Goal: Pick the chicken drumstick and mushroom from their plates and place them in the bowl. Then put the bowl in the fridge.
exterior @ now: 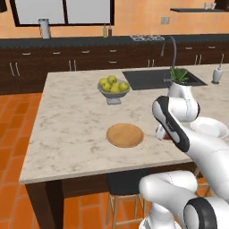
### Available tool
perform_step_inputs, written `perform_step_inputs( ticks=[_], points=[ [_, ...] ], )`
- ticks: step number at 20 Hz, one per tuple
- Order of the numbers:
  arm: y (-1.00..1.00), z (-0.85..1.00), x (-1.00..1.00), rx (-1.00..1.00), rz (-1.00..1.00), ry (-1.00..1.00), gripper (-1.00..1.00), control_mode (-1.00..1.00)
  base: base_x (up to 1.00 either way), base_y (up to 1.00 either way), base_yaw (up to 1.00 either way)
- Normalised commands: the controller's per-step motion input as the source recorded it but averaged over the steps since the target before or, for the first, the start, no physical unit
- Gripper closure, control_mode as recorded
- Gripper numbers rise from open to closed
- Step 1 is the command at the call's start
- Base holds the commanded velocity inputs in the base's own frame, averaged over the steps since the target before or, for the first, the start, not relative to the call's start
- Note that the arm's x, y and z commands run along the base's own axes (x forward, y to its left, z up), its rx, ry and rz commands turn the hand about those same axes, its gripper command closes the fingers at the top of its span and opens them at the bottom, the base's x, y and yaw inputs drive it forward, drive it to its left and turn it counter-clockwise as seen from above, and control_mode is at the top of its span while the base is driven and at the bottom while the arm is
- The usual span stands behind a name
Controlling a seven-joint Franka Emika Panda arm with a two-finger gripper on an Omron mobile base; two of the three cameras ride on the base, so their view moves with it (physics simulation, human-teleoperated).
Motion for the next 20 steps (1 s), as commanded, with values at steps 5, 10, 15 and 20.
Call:
perform_step_inputs(
  ticks=[5,10,15,20],
  points=[
    [0.0,0.0,0.0,0.0,0.0,0.0,1.0,1.0,-0.56,-1.0,0.0],
    [0.0,0.0,0.0,0.0,0.0,0.0,1.0,1.0,-0.09,-1.0,0.0],
    [0.0,0.0,0.0,0.0,0.0,0.0,1.0,1.0,0.26,-0.98,0.0],
    [0.0,0.0,0.0,0.0,0.0,0.0,1.0,1.0,0.91,-0.58,0.05]
  ],
)
